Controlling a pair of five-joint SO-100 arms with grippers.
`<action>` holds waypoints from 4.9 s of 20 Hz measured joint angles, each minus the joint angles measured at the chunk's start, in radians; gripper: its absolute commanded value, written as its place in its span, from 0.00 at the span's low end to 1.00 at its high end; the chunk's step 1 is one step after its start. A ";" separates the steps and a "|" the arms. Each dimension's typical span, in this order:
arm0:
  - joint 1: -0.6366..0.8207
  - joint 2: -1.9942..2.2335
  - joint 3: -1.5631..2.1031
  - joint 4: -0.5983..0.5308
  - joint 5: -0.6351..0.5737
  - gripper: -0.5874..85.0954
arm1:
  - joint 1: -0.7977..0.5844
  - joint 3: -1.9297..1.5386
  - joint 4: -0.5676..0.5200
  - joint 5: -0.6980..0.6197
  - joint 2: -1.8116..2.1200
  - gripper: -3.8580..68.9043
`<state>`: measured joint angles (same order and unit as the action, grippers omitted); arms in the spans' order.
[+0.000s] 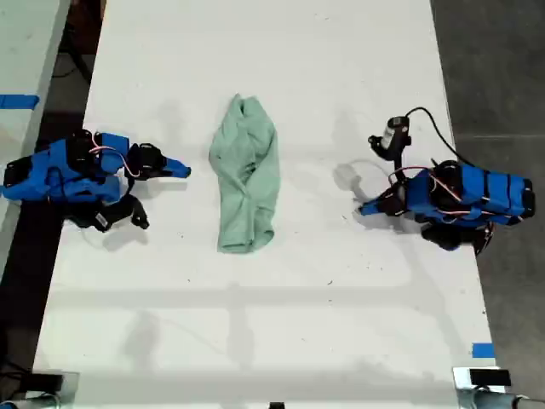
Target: Fold t shirt
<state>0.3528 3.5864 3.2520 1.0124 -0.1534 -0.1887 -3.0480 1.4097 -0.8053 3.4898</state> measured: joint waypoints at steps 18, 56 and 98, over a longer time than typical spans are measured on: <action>-0.311 -1.341 -1.025 0.063 0.140 0.25 | 0.190 0.560 -0.359 0.500 -0.689 0.24; -0.495 -1.991 -1.111 -0.477 0.276 0.00 | 0.195 1.899 -0.193 0.316 -2.321 0.42; -0.569 -1.740 -1.674 0.100 0.041 0.00 | 0.304 2.186 -0.183 0.325 -2.111 0.07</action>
<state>-0.2163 1.8469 1.5785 1.1121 -0.1120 0.1150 -0.8621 1.2272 -0.4801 1.3790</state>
